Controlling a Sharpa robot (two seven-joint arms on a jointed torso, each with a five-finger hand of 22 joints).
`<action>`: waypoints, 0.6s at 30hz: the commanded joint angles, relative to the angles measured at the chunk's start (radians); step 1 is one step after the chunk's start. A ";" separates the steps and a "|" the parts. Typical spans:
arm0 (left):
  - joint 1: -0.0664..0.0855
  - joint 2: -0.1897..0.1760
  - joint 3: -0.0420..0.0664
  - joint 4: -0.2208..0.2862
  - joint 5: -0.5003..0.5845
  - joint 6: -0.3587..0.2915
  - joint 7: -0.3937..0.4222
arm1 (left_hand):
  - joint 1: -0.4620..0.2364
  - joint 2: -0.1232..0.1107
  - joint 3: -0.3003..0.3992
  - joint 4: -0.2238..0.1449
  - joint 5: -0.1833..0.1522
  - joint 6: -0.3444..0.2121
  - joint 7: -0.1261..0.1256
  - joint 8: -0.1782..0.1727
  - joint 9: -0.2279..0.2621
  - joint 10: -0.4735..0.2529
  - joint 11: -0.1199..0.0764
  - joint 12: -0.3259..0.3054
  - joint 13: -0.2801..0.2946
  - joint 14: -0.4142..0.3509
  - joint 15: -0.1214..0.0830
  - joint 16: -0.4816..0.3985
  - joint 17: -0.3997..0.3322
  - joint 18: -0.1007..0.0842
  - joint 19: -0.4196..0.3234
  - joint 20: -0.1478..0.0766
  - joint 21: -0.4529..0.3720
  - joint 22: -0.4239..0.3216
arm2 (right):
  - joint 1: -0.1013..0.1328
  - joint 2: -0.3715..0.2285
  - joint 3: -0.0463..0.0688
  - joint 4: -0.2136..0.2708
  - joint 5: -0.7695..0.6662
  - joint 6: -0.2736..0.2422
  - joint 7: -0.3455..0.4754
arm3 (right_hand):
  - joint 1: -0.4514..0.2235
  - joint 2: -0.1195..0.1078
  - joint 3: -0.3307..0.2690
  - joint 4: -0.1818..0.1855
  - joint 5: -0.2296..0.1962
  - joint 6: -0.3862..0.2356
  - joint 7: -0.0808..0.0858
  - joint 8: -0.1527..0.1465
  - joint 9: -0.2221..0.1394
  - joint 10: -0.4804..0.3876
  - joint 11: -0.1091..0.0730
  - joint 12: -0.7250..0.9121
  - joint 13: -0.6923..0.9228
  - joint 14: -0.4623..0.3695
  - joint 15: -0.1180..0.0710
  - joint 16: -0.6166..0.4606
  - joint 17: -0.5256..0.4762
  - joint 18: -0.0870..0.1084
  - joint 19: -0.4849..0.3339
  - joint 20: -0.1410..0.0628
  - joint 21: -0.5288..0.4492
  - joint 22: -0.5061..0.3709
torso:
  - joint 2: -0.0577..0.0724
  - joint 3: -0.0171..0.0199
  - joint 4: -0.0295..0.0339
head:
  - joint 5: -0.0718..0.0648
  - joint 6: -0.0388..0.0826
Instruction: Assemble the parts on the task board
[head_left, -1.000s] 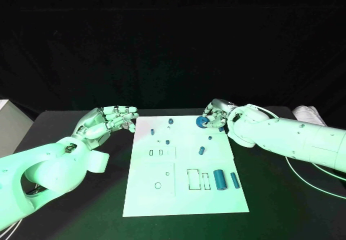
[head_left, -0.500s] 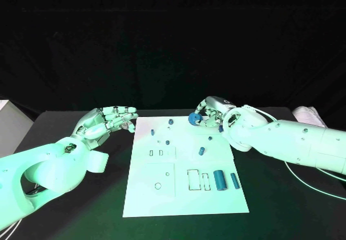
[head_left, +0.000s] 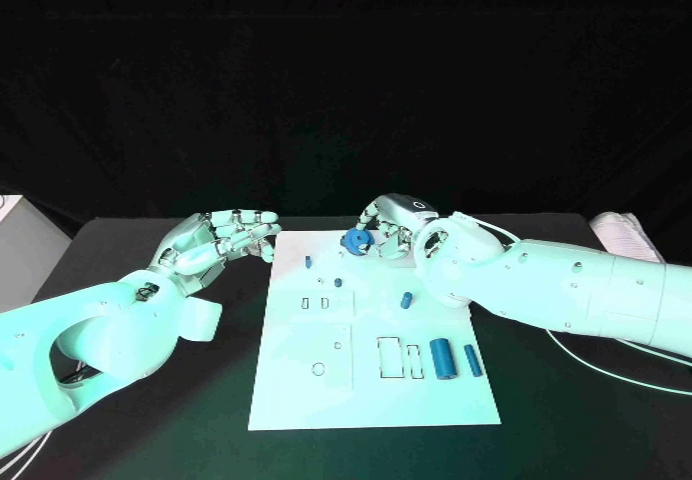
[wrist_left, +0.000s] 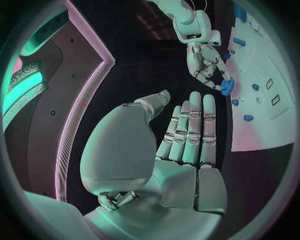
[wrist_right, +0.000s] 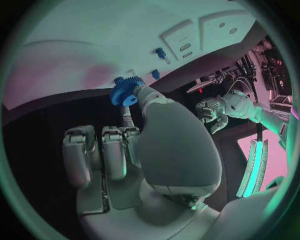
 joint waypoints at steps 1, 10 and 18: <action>0.001 0.005 0.001 -0.001 -0.004 0.022 0.003 | -0.003 0.003 0.001 -0.005 0.003 -0.007 0.001 -0.004 0.001 -0.010 0.000 0.000 0.002 -0.005 0.000 0.006 0.001 0.012 -0.007 -0.001 0.006 0.001 | -0.004 0.023 -0.001 -0.022 -0.048 0.013 -0.010 | -0.009 -0.001 0.011 -0.002 -0.005 0.009 -0.006 0.006 0.000 0.064 -0.005 0.004 0.213 0.093 -0.009 0.003 0.202 -0.020 0.102 -0.004 0.002 0.259 | 0.000 -0.0006 0.0020 | 0.001 -0.002; 0.001 0.010 0.001 -0.004 -0.004 0.024 0.003 | -0.002 0.003 0.001 -0.007 0.003 -0.007 0.000 -0.004 0.002 -0.010 0.000 0.001 0.002 -0.005 0.000 0.007 0.001 0.012 -0.007 -0.001 0.006 0.001 | -0.015 0.082 -0.007 -0.079 -0.054 0.034 -0.013 | -0.012 -0.001 0.016 -0.002 -0.008 0.008 -0.005 0.005 0.000 0.063 -0.005 0.003 0.212 0.093 -0.009 0.003 0.201 -0.020 0.100 -0.004 0.000 0.257 | 0.001 0.0011 0.0001 | 0.004 -0.007; 0.001 0.012 0.001 -0.005 -0.004 0.026 0.003 | -0.002 0.003 0.001 -0.007 0.003 -0.007 0.000 -0.004 0.002 -0.010 0.000 0.001 0.002 -0.005 0.000 0.007 0.001 0.012 -0.007 -0.001 0.006 0.001 | -0.021 0.107 -0.009 -0.105 -0.055 0.045 -0.012 | -0.017 -0.003 0.021 -0.002 -0.013 0.007 -0.005 0.004 -0.001 0.062 -0.004 0.002 0.211 0.093 -0.009 0.003 0.201 -0.020 0.101 -0.004 0.000 0.258 | 0.000 0.0012 -0.0020 | 0.005 -0.010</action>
